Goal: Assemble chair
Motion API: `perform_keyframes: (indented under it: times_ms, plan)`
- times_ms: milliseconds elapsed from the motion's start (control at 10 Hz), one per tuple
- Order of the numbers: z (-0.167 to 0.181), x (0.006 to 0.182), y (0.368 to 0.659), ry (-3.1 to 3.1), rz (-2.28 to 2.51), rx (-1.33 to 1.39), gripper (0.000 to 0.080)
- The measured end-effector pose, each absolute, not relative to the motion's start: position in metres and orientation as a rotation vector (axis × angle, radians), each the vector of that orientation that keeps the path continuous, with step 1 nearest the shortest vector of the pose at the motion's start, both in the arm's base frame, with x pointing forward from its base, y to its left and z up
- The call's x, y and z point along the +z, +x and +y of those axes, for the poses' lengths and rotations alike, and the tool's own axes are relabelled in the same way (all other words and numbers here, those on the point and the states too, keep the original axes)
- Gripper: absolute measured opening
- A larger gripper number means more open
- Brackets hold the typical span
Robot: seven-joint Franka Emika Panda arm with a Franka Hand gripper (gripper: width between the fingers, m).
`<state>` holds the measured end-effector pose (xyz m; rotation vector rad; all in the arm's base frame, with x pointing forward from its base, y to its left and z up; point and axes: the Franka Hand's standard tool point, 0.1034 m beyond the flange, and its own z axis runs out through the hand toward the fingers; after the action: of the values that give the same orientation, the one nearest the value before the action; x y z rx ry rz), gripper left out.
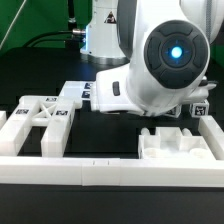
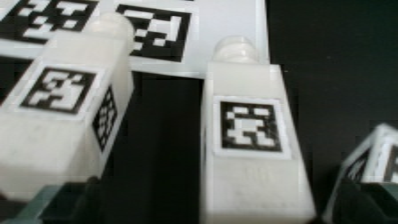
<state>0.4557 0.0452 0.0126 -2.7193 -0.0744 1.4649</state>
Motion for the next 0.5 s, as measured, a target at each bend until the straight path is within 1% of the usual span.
perform_keyframes:
  times_ms: [100, 500]
  plan:
    - [0.0454, 0.0093, 0.4519, -2.726, -0.030, 1.489, 0.0648]
    - [0.0485, 0.0058, 0.4487, -2.740, 0.036, 1.519, 0.0648]
